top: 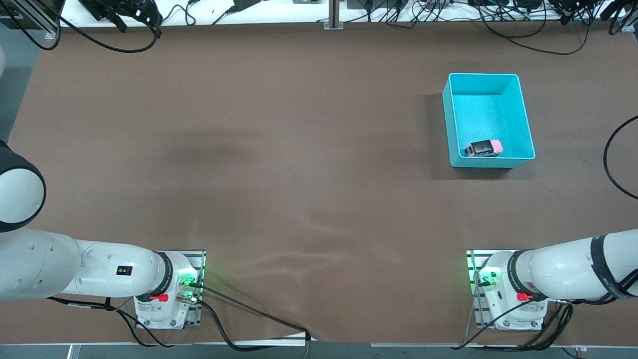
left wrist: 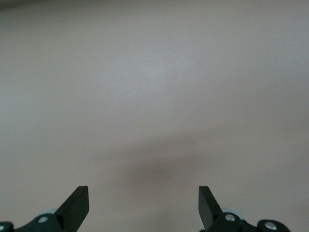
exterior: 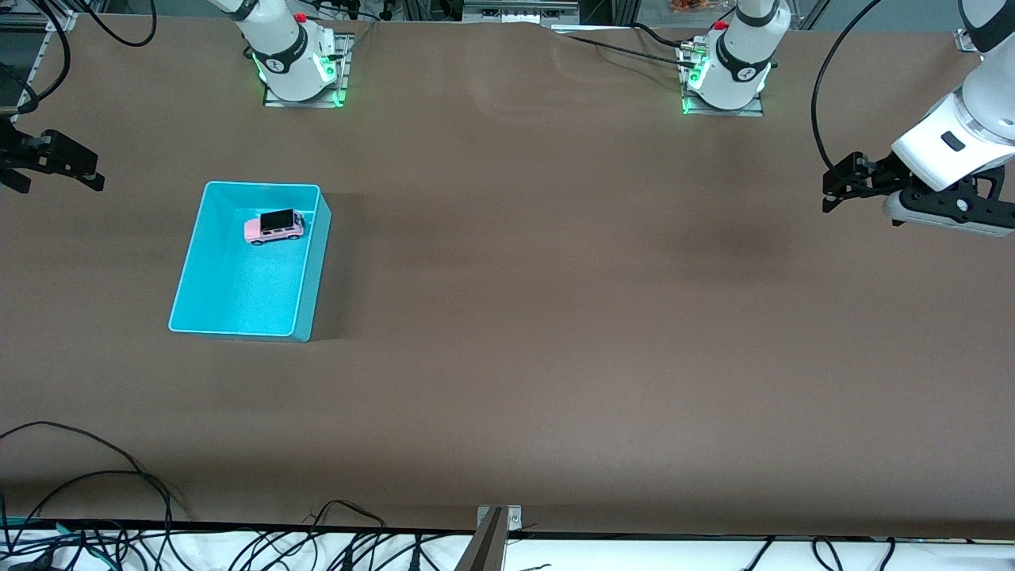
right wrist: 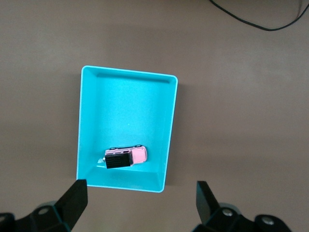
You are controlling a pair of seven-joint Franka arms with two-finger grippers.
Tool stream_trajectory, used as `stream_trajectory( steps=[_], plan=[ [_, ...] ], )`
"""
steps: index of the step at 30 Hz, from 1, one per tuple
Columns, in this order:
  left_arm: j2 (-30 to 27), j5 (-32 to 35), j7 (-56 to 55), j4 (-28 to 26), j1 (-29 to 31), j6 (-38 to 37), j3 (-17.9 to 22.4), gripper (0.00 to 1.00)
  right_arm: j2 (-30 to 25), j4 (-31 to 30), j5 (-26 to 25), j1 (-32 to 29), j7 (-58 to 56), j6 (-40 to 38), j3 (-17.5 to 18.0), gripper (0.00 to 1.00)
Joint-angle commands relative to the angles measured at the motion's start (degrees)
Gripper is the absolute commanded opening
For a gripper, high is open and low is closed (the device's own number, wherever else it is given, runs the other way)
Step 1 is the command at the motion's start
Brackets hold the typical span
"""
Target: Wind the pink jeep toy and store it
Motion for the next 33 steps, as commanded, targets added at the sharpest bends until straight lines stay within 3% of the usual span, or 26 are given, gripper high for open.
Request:
stream_trajectory(
  steps=[1, 33],
  plan=[
    [0.9, -1.4, -0.2, 2.0, -0.2, -1.4, 0.2, 1.00, 0.5, 1.0, -1.0, 0.0, 0.6, 0.1, 0.2, 1.00],
    [0.9, -1.4, -0.2, 2.0, -0.2, -1.4, 0.2, 1.00, 1.2, 1.1, -0.8, 0.2, 0.0, 0.5, 0.2, 1.00]
  ],
)
